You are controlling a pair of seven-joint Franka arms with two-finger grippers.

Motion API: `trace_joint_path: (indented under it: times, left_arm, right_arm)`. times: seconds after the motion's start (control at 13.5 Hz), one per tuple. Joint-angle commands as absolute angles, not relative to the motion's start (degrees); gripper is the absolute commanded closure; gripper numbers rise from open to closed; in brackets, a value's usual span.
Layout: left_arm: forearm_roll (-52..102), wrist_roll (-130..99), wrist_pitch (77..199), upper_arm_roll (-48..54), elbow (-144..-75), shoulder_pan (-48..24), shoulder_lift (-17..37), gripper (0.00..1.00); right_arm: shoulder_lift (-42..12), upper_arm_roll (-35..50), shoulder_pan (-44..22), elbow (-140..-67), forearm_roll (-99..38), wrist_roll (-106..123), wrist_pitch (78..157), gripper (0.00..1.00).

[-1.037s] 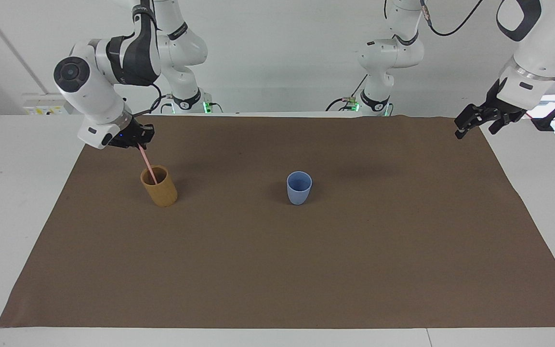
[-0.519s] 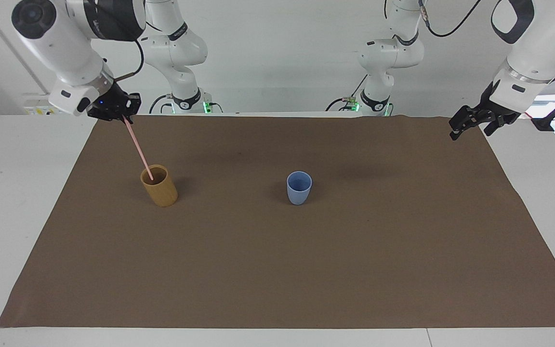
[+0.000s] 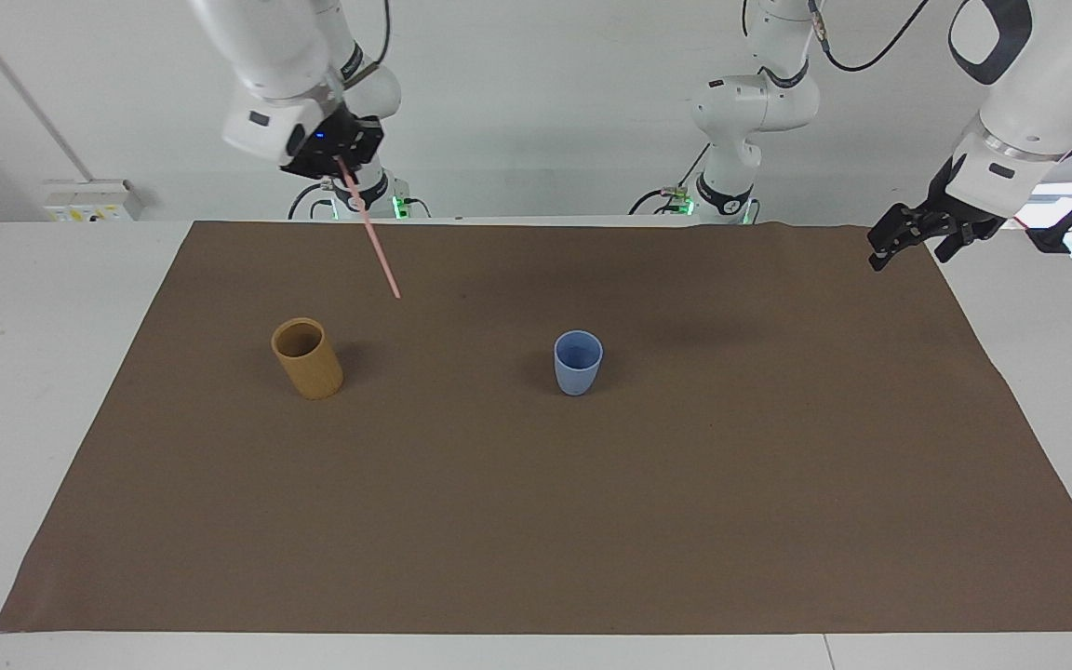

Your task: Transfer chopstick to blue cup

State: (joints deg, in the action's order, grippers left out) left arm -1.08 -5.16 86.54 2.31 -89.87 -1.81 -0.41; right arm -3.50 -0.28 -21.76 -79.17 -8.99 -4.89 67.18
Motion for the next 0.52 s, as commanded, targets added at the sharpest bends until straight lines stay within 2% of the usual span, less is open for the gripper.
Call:
trace_joint_path:
  times: [0.0, 0.22, 0.44]
  left_arm:
    - [-1.2, -5.4, 85.6, 2.3, -89.9, -1.7, -0.5, 0.00]
    - [-1.2, -5.4, 85.6, 2.3, -89.9, -1.7, -0.5, 0.00]
    - [-1.2, -5.3, 85.6, 2.3, -89.9, -1.7, -0.5, 0.00]
  right_arm:
    - [-6.1, -0.5, -24.5, -77.5, -17.6, -14.9, 73.7, 1.00]
    - [-10.2, -0.4, -32.3, -77.7, -20.8, -26.3, 82.7, 1.00]
    - [-10.9, -0.4, -34.3, -83.1, -20.5, -26.5, 86.7, 1.00]
